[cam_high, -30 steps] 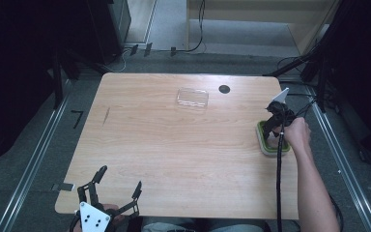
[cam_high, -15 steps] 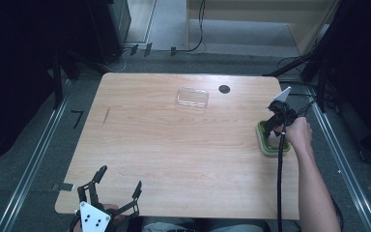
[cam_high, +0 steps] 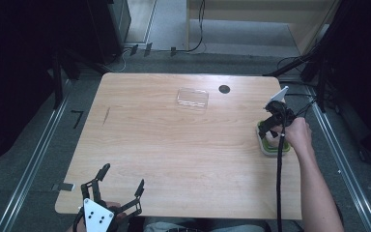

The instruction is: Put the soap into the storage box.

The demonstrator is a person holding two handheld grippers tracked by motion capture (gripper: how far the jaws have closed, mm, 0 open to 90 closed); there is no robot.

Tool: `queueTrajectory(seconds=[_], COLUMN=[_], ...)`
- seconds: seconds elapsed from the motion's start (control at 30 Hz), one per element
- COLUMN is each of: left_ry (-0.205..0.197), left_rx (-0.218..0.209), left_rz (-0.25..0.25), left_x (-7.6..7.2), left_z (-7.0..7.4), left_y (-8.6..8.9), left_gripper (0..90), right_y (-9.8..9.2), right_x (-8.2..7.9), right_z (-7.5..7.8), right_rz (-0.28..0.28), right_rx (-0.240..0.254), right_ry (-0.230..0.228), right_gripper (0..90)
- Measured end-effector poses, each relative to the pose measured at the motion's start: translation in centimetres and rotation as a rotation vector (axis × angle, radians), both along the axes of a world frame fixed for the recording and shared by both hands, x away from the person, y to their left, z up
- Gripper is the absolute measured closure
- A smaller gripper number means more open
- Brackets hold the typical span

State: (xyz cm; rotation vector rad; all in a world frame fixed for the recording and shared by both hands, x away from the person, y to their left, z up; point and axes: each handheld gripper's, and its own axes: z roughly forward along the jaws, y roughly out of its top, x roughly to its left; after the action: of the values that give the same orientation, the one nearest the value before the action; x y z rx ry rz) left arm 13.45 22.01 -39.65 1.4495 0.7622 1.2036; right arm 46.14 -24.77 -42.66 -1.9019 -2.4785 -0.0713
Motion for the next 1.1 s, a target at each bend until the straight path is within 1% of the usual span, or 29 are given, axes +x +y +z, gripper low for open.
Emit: queueTrajectory(seconds=[0.03,0.13,0.2,0.23,0.27,0.3,0.33,0.43,0.5,0.57,0.6,0.73,0.77,0.8,0.83,0.9,0.97,1.0,1.1], left_ry=[0.000,0.000,0.000,-0.001,-0.003,-0.003,-0.006,-0.006,-0.005,-0.006,-0.007,-0.007,-0.007,-0.007,-0.007,-0.007,-0.007,-0.007,-0.008], left_rx=[0.000,-0.001,-0.001,-0.003,-0.009,-0.009,-0.009,-0.008,-0.006,-0.007,-0.007,-0.008,-0.008,-0.007,-0.007,-0.007,-0.008,-0.007,-0.005], left_rz=[0.001,0.001,0.001,-0.001,0.003,0.003,0.002,0.002,0.002,0.003,0.004,0.004,0.003,0.002,0.002,0.004,0.002,0.002,0.000], left_x=[0.0,0.0,-0.1,-0.1,-0.2,-0.2,-0.3,-0.3,-0.3,-0.4,-0.4,-0.4,-0.4,-0.4,-0.4,-0.4,-0.4,-0.4,-0.4], left_z=[0.0,0.0,0.0,0.0,0.0,0.0,0.0,0.0,0.0,0.0,0.0,0.0,0.0,0.0,0.0,0.0,0.0,0.0,0.0], left_y=[0.0,0.1,0.1,0.2,0.2,0.2,0.3,0.3,0.2,0.3,0.3,0.3,0.2,0.2,0.2,0.3,0.2,0.2,0.2], left_gripper=[9.9,9.9,9.9,9.9,9.9,9.8,9.9,9.9,9.9,9.9,9.9,9.9,9.9,9.9,9.9,9.9,9.9,9.9,9.9], right_y=[0.1,0.5,1.2,1.2,1.6,1.6,2.0,2.5,3.3,3.7,3.9,4.6,5.0,5.0,5.4,5.9,6.3,6.3,7.0], right_x=[-0.1,-0.3,-0.6,-0.6,-0.8,-0.8,-1.1,-1.4,-1.9,-2.1,-2.2,-2.6,-3.0,-3.0,-3.4,-3.8,-4.3,-4.3,-5.2], right_z=[0.1,0.3,0.5,0.5,0.6,0.6,0.7,0.9,1.1,1.3,1.3,1.5,1.7,1.7,1.8,1.8,1.8,1.8,1.5], right_rz=[0.008,0.026,0.052,0.052,0.065,0.065,0.083,0.097,0.128,0.138,0.155,0.172,0.190,0.190,0.207,0.220,0.245,0.245,0.278], right_rx=[0.006,0.014,0.012,0.012,0.016,0.016,0.011,0.013,0.009,0.009,0.008,0.002,0.002,0.002,0.000,0.002,-0.003,-0.003,-0.017], right_ry=[-0.008,-0.007,0.006,0.006,0.015,0.015,0.016,0.020,0.022,0.021,0.021,0.021,0.019,0.019,0.018,0.017,0.019,0.019,0.030], right_gripper=[14.4,13.9,11.7,11.7,10.6,10.6,10.6,10.4,8.9,8.9,8.6,7.8,6.8,6.8,6.6,6.3,6.1,6.1,5.4])
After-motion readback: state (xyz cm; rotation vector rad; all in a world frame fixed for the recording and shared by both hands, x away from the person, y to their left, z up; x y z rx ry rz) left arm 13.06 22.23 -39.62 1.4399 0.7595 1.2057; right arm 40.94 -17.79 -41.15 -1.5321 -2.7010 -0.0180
